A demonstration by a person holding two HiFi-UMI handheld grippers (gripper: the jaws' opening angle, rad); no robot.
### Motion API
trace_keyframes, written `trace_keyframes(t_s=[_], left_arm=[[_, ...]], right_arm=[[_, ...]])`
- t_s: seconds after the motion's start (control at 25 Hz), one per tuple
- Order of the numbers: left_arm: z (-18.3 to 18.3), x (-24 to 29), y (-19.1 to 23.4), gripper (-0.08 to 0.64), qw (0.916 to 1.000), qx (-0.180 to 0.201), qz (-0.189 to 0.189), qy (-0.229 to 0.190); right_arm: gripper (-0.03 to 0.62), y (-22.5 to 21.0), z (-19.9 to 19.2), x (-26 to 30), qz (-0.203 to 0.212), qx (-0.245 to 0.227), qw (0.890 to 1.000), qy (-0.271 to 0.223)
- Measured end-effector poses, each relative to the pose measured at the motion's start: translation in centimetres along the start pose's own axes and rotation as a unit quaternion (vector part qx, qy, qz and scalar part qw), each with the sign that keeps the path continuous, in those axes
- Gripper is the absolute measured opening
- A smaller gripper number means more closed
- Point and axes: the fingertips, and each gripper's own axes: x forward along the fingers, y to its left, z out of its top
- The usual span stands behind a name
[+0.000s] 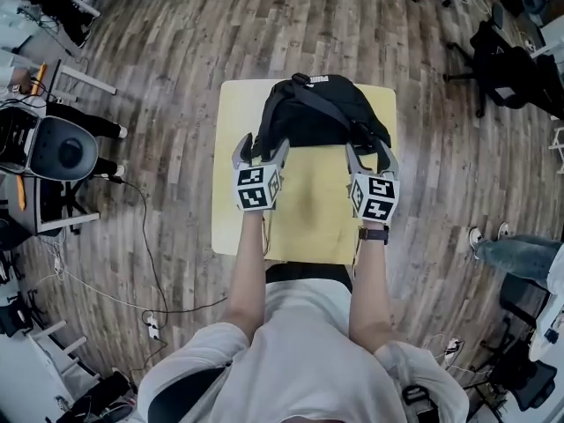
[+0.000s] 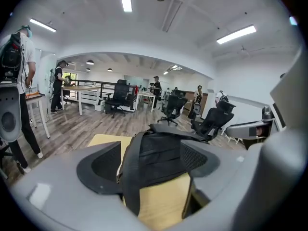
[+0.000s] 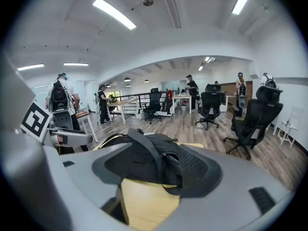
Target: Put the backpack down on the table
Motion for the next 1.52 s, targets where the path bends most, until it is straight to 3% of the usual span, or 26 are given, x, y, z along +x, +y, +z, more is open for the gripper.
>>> trace_keyframes(t_s=[0.28,0.4,0.8,1.52], left_arm=[[3.4,-5.0,-3.4,0.382,0.9984,0.028,-0.038,-0.032],[5.2,-7.2,-4.2,0.318,0.9966,0.038,-0.039,-0.062],[11.8,-13.4,-5.6,0.168,0.9858,0.061,-0.05,-0.148],[16.2,-19.5,-6.8,0.011,0.974,0.083,-0.05,-0.205]], right_arm=[[0.271,2.4,3.9,-4.9,-0.005,-0.001,0.999,-0.051],[0.262,3.3,5.6,-6.9,-0.005,-0.004,0.997,-0.075],[0.12,6.5,12.4,-12.5,-0.014,-0.04,0.986,-0.164],[0.017,10.9,16.3,-17.6,-0.009,-0.072,0.974,-0.213]])
